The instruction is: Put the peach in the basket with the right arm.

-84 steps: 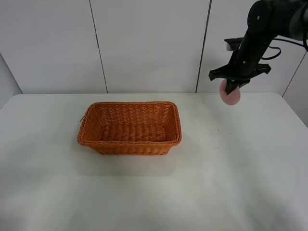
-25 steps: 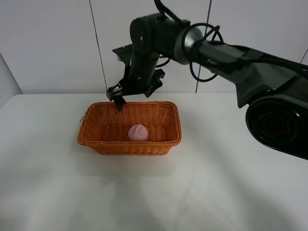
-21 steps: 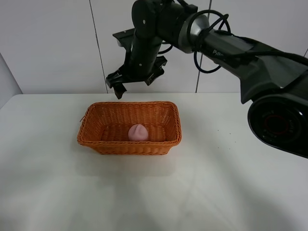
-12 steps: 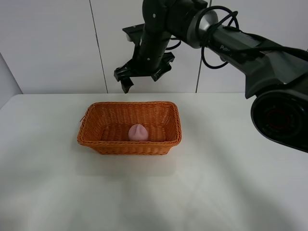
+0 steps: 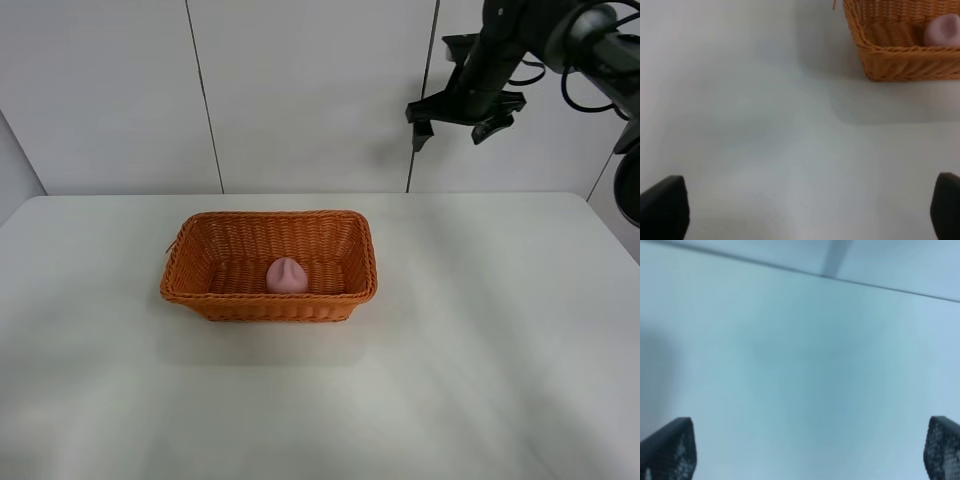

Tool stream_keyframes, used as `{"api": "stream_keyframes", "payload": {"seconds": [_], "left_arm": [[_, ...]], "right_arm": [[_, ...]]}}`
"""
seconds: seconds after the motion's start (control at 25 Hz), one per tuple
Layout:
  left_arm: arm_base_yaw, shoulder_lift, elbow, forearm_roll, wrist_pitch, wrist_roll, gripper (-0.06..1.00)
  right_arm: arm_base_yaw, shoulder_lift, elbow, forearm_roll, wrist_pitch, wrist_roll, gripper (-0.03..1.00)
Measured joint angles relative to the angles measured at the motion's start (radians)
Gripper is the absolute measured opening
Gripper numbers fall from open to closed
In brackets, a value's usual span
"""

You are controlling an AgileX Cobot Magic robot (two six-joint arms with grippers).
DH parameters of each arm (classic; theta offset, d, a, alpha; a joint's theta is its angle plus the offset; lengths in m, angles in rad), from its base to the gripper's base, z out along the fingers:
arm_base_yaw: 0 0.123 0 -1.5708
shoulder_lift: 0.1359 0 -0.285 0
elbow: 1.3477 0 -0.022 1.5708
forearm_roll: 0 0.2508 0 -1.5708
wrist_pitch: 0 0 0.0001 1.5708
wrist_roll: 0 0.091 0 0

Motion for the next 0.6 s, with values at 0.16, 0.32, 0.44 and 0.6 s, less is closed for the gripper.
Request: {"api": "stream_keyframes", "payload": {"seconds": [0.16,0.32,0.44,0.6], "left_arm": [[0.0,0.0,0.0,0.0,0.0,0.0,0.99],[0.0,0.0,0.0,0.0,0.0,0.0,0.99],[0.0,0.0,0.0,0.0,0.0,0.0,0.99],[0.0,0.0,0.0,0.0,0.0,0.0,0.99]], "right_arm": [[-0.09,0.0,0.0,0.004,0.0,0.0,0.7],[-0.132,0.0,0.0,0.022,0.001,0.0,0.7],[-0.136,0.0,0.0,0.032,0.001,0.0,0.7],[-0.12,-0.008,0.016,0.043,0.0,-0.005,0.7]]}}
